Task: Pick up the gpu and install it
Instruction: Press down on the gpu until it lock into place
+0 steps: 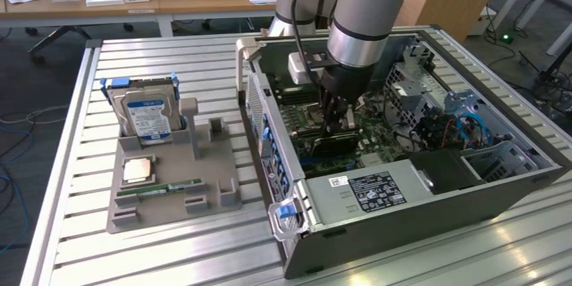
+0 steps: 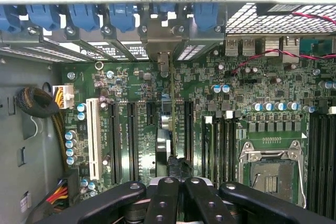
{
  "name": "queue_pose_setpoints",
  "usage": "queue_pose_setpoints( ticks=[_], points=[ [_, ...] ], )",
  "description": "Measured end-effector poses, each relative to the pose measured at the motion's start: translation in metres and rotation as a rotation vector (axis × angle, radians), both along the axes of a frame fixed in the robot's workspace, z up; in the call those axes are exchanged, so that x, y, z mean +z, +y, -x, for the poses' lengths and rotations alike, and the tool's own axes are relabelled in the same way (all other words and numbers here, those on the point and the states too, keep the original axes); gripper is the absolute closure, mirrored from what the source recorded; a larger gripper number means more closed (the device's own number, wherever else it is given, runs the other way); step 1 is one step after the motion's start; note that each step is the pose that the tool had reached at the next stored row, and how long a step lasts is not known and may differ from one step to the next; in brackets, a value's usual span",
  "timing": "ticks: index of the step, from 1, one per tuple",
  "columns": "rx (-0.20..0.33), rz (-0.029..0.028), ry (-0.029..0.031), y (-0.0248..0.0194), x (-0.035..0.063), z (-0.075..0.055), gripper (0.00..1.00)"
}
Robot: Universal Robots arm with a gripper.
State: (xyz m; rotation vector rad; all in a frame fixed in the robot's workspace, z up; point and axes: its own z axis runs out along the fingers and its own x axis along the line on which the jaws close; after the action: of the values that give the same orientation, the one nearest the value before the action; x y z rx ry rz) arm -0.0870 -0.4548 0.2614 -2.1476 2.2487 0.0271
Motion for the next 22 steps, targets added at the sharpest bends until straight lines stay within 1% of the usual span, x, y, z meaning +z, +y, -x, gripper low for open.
queue_pose_setpoints(
  ticks=[22],
  points=[
    [0.0,-0.0003,-0.0002,0.0,-0.0012,0.0007,0.89]
  ],
)
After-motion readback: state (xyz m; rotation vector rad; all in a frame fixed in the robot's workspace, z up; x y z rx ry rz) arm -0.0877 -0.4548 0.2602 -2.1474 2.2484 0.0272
